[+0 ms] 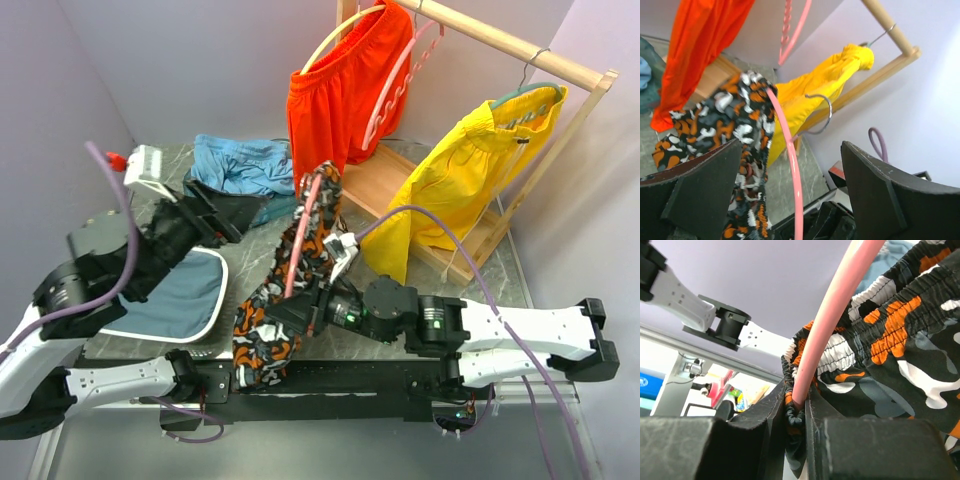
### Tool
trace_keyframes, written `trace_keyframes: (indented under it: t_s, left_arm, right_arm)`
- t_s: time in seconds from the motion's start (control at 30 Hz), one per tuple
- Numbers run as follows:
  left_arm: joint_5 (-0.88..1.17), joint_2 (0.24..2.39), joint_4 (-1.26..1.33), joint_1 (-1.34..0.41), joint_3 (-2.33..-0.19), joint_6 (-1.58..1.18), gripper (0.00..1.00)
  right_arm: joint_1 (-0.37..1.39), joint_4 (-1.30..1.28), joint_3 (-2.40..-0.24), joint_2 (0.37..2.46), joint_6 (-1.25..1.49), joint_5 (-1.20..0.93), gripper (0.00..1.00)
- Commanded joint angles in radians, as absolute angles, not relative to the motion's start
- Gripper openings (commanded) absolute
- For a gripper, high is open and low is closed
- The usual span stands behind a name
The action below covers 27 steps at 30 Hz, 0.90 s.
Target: Place the shorts on the hanger
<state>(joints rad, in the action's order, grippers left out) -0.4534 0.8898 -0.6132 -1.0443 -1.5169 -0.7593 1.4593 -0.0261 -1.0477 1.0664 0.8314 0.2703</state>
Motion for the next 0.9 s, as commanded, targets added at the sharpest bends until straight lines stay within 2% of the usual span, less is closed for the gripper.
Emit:
trace_keyframes:
  t_s: [0.0,0.1,0.33,0.57,0.6,0.87]
  left_arm:
    - [-0.511,0.885,-0.624,-1.043,-1.545,-0.723,0.86]
    - [-0.515,0.871,-0.615,-1.043,-1.528,-0.721,0.86]
    - [-0.514,0.874,-0.594,-1.043,-1.516,-0.719,0.86]
    - [-0.515,0.887,-0.578,-1.043,-1.522,-0.710,0.86]
    - [-0.514,0.893,-0.580,-1.043,-1.526,-0.707,0.86]
    - [-0.506,0.907,-0.571,-1.043,-1.537,-0.696,0.85]
  right_arm:
    - [1.477,0.015,-0.997,0.962,0.862,0.405,0.00]
    - [1.476,0.008,-0.991,0.936,0.838,0.433,0.00]
    - [1.332,-0.103,-1.152,1.011,0.755,0.302,0.00]
    - [1.108,-0.117,-1.322,1.135,0.782,0.003,0.00]
    - [1.083,-0.104,-1.334,1.152,0.796,-0.093,0.00]
    - [0.933,-0.104,-1.453,1.261,0.822,-0.261,0.00]
